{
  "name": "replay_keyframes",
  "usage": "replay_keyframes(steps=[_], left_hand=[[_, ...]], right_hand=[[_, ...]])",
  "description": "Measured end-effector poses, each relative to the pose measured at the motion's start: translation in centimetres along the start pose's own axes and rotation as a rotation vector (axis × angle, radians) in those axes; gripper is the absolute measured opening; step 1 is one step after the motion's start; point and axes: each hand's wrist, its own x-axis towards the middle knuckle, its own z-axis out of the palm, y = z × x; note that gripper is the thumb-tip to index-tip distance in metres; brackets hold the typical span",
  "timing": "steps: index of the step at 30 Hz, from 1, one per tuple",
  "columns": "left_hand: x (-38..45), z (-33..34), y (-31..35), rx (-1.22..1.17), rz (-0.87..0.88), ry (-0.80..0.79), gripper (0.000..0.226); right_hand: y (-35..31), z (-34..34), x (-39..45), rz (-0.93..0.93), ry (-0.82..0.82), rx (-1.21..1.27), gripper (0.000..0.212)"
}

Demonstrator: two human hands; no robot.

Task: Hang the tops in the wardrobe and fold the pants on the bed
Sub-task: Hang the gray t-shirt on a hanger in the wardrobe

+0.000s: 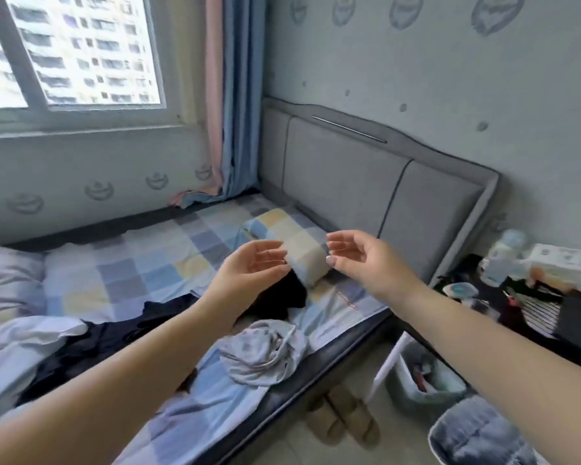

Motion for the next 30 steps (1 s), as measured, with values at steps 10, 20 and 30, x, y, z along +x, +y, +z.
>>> replay_keyframes(steps=[10,20,30], left_hand=[[-3.6,-18.3,-6.0,0.073,-0.178,0.386,0.032],[-6.8,-26.0,-9.3,0.122,-0.339,0.821,0.030],[-9.0,-29.6,-10.9,0.070,-0.395,1.089,0.028]], right_hand=[[1.3,18.7,10.3,-0.020,-0.447,0.055,0.028],[2.5,29.9,18.1,0.013,-0.801,0.115,0.026],[3.2,38.1,21.1,-0.005,-1.007,0.042,0.026]])
